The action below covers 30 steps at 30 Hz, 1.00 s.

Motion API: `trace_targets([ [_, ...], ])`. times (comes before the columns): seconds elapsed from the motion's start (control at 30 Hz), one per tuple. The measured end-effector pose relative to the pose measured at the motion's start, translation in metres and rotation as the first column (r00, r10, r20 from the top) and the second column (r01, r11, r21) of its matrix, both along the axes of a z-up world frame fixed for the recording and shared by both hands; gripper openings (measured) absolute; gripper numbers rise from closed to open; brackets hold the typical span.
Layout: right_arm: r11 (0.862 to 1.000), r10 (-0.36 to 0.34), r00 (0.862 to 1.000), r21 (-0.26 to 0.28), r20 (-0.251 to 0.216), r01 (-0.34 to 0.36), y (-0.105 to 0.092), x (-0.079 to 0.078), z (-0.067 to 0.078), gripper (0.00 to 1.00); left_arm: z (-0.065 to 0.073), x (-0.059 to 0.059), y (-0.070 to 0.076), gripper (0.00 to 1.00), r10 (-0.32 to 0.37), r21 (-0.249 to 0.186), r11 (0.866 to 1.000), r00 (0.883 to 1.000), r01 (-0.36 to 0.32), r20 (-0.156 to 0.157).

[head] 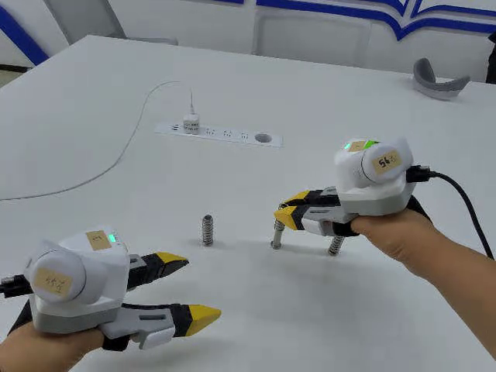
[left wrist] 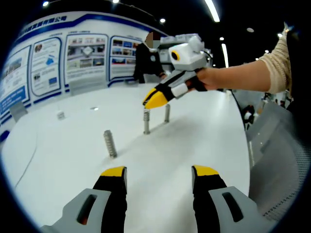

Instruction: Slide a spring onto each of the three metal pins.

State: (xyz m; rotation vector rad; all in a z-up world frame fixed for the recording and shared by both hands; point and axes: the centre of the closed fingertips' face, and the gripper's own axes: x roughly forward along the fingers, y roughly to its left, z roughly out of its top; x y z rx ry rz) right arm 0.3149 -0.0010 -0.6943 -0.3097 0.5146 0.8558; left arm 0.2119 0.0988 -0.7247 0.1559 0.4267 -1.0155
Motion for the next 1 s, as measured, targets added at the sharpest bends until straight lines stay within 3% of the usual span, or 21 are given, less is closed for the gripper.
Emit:
trace_targets([
  [1.0,0.999,-0.034,0.998,-0.037,-0.053,0.032,0.003,0.001,-0.033,0.12,-0.001,0.0,-0.001,0.54,0.0,0.003,1.0,1.0,0.0,-0.009],
])
